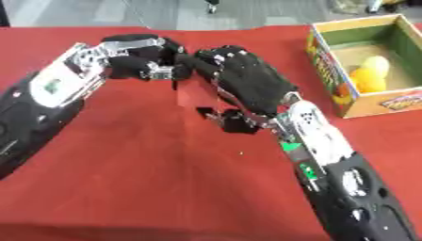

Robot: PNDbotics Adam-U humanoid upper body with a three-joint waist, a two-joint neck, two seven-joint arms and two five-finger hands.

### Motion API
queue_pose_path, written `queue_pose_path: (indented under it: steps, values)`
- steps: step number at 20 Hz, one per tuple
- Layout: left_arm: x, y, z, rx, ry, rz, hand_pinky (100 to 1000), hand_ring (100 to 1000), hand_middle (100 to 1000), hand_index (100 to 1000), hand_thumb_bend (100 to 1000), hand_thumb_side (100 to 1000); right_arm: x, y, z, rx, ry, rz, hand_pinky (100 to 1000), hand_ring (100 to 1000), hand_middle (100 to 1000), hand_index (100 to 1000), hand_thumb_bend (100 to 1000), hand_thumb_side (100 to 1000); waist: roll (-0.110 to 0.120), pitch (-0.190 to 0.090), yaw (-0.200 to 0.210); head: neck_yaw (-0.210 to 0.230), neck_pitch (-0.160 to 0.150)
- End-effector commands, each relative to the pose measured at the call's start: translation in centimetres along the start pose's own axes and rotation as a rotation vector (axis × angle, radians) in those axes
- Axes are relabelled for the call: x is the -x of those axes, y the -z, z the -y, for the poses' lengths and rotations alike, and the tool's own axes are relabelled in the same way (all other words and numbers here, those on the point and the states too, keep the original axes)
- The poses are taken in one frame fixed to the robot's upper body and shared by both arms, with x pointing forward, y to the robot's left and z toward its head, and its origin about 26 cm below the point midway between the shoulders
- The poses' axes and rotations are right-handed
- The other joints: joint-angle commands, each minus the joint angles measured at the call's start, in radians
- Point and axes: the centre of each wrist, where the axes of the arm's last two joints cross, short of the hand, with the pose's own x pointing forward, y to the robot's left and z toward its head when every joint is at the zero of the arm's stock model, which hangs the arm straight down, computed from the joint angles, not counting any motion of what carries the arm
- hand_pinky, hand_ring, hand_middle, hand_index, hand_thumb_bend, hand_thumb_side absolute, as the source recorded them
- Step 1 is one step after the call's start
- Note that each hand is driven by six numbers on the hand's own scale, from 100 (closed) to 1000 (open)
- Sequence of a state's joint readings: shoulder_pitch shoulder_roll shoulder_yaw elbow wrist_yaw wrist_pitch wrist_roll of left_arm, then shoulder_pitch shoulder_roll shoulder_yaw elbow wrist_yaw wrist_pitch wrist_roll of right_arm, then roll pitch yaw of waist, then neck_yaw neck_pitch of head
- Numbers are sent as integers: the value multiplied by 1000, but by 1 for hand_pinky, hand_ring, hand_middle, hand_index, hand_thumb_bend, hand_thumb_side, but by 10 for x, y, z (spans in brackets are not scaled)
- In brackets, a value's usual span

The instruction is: Pick up the objects with one hand, pass them to the other hand, and then place them into the box on the other side of the table.

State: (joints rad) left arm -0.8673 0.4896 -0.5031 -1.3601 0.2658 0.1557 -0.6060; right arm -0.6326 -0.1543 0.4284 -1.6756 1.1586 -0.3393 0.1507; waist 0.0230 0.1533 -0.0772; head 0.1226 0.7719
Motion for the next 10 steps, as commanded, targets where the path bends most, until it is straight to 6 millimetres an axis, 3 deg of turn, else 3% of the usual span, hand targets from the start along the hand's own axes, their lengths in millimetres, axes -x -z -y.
queue_pose_path:
  steps: [1,3,8,10]
  values:
    - [-26,-7,-11,5,52,77,654,490,434,547,164,527,6,-3,-2,-12,-20,-31,703,645,256,936,218,100,0,-30,0,5,-2]
    - [-25,-11,-13,10,57,86,666,508,459,582,224,541,7,-4,-2,-1,-18,-45,695,622,225,931,208,100,1,-30,0,6,-2]
    - [-20,-26,-21,47,102,114,707,570,527,675,536,649,11,-7,0,31,-18,-83,688,600,184,922,196,100,2,-31,-1,6,-2]
    - [-16,-35,-25,73,133,126,723,595,555,711,617,698,13,-9,1,42,-22,-100,688,597,180,921,195,100,2,-32,-1,6,-2]
